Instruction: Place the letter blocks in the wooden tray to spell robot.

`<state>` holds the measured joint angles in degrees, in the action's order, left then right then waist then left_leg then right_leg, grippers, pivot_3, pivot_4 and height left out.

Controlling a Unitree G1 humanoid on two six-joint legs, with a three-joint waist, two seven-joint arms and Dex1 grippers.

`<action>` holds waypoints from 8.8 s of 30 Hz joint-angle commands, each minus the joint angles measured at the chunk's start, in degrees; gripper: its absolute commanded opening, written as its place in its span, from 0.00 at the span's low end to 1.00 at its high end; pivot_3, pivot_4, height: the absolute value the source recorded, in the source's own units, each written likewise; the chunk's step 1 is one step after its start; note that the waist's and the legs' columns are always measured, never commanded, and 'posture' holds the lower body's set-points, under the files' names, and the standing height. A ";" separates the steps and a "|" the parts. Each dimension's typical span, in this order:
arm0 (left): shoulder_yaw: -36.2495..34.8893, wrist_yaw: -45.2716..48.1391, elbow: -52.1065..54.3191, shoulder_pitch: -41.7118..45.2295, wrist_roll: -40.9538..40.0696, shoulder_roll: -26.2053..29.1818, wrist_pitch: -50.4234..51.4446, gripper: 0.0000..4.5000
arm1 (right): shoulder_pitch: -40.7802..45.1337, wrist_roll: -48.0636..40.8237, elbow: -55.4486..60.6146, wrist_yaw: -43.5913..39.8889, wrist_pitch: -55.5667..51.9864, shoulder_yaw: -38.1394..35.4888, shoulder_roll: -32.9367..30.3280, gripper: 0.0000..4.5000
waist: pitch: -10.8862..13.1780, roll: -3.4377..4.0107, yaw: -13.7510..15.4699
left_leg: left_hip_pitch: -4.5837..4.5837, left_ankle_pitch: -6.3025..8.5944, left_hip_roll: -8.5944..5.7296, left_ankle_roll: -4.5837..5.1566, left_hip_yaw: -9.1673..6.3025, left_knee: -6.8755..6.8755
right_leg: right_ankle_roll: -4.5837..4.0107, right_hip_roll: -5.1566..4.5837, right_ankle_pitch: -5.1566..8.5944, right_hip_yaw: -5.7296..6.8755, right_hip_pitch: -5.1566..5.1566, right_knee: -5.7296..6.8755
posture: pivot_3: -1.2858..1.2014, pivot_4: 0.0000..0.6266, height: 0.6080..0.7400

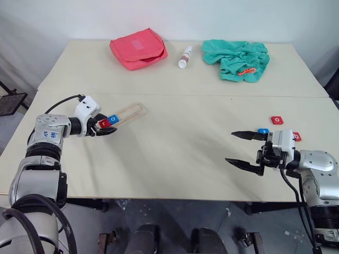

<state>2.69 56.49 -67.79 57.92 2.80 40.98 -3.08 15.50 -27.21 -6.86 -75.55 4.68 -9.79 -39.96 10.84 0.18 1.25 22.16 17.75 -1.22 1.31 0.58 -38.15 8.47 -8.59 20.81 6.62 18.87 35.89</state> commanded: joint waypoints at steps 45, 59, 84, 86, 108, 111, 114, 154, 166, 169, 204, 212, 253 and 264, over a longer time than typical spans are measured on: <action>-13.15 -19.29 88.14 -34.79 -17.35 -6.62 52.15 1.00 | 9.28 0.09 -9.26 -6.32 0.50 2.40 -0.76 1.00 | 0.06 -0.08 0.02 | 0.10 0.00 0.03 0.00 -0.15 0.00 | 0.00 0.03 0.00 -0.22 -0.08 -0.23 | 0.52 0.24 1.00; -3.62 -43.17 93.14 -22.71 -9.64 -17.97 84.13 1.00 | 18.28 2.79 -18.84 -12.15 1.60 4.77 -0.31 1.00 | 0.09 -0.13 0.16 | 0.17 0.00 0.00 0.00 -0.22 0.05 | 0.00 0.09 0.00 -0.27 -0.11 -0.38 | 0.52 0.24 1.00; -4.95 -54.78 91.53 -16.82 -5.82 -28.47 95.32 1.00 | 17.70 2.63 -18.26 -12.26 1.57 4.16 -0.82 1.00 | 0.10 -0.16 0.21 | 0.23 0.00 -0.01 0.00 -0.20 0.03 | 0.00 0.10 0.00 -0.29 -0.11 -0.50 | 0.52 0.24 1.00; -4.82 -54.96 91.49 -16.70 -5.82 -28.37 95.51 1.00 | 17.55 2.61 -18.14 -12.22 1.57 4.12 -0.87 1.00 | 0.10 -0.16 0.19 | 0.23 0.00 0.00 0.00 -0.20 0.03 | 0.00 0.10 0.00 -0.29 -0.11 -0.51 | 0.52 0.24 1.00; -6.49 -57.05 90.02 -20.70 -5.36 -30.99 95.57 1.00 | 17.56 2.65 -17.33 -11.80 1.03 4.22 -0.88 1.00 | 0.10 -0.16 0.23 | 0.23 0.00 -0.01 0.00 -0.19 0.02 | 0.00 0.09 0.00 -0.30 -0.12 -0.53 | 0.52 0.24 1.00; -6.97 -57.20 89.98 -21.12 -5.25 -31.63 95.57 1.00 | 17.45 2.66 -17.17 -11.82 0.92 4.15 -0.98 1.00 | 0.11 -0.16 0.23 | 0.22 0.00 0.00 0.00 -0.19 0.03 | 0.00 0.10 0.00 -0.30 -0.12 -0.53 | 0.52 0.24 1.00; -7.93 -57.32 89.87 -22.10 -5.06 -32.01 95.57 0.96 | 17.27 2.60 -16.99 -11.82 0.72 4.05 -1.13 1.00 | 0.11 -0.16 0.23 | 0.23 0.00 -0.01 0.00 -0.19 0.02 | 0.00 0.09 0.00 -0.30 -0.12 -0.54 | 0.52 0.24 1.00; 13.86 13.29 61.40 -19.40 -11.97 -6.14 15.90 0.75 | 1.84 -1.04 -14.67 -10.49 2.02 -6.48 -6.82 1.00 | 0.15 -0.09 0.21 | 0.22 0.00 -0.05 0.09 -0.09 0.03 | 0.01 0.07 -0.01 -0.13 -0.24 -0.68 | 0.52 0.24 1.00; 18.44 11.65 61.08 -15.48 -7.32 -11.55 20.45 0.75 | -7.89 -2.98 -5.21 -6.47 0.43 -10.94 -6.67 1.00 | 0.15 -0.09 0.22 | 0.22 0.00 -0.02 0.09 -0.11 0.00 | 0.01 0.07 -0.01 -0.12 -0.23 -0.65 | 0.52 0.24 1.00; 19.91 12.09 60.64 -14.81 -5.32 -11.30 20.44 0.75 | -9.16 -3.27 -3.83 -5.67 0.18 -11.39 -6.66 1.00 | 0.15 -0.09 0.27 | 0.21 0.00 -0.02 0.09 -0.11 0.00 | 0.01 0.07 -0.01 -0.12 -0.23 -0.65 | 0.52 0.24 1.00; -1.97 11.28 62.87 -23.18 -20.03 -11.65 7.85 0.99 | -14.49 -3.05 7.12 19.54 -9.73 -17.77 -2.32 1.00 | 0.16 -0.08 0.42 | 0.21 0.00 -0.03 0.09 -0.23 -0.06 | 0.01 0.04 0.00 -0.11 -0.27 -0.58 | 0.52 0.24 1.00; -5.87 19.15 60.07 -28.98 -27.78 -11.87 1.78 0.99 | -18.38 -0.45 12.09 36.75 -17.93 -20.91 1.42 1.00 | 0.15 -0.05 0.22 | 0.15 0.00 -0.05 0.09 -0.18 -0.02 | 0.01 0.03 0.00 -0.14 -0.23 -0.44 | 0.52 0.24 1.00; -5.33 30.29 41.24 -29.60 -29.02 -14.35 -14.84 0.99 | -21.04 -1.62 8.97 40.58 -26.01 -25.69 -0.98 1.00 | 0.13 -0.02 0.13 | 0.02 0.01 -0.03 0.12 -0.03 0.00 | 0.01 0.02 0.00 -0.24 -0.23 -0.37 | 0.52 0.24 1.00; -5.13 28.47 44.63 -31.48 -28.81 -14.09 -13.52 0.99 | 2.97 7.79 -15.34 45.05 -29.88 -15.09 -7.74 1.00 | 0.13 0.03 -0.58 | 0.02 0.00 0.01 0.12 0.03 0.01 | 0.01 0.04 0.00 -0.27 -0.19 -0.35 | 0.52 0.24 1.00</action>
<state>-1.86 85.40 -25.30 26.88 -25.41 26.59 -16.81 16.94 -20.71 -19.26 -30.64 -27.49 -25.00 -46.22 10.96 0.20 0.68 22.19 17.75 -1.22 1.43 0.61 -38.14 8.47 -8.56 20.81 6.36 18.69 35.53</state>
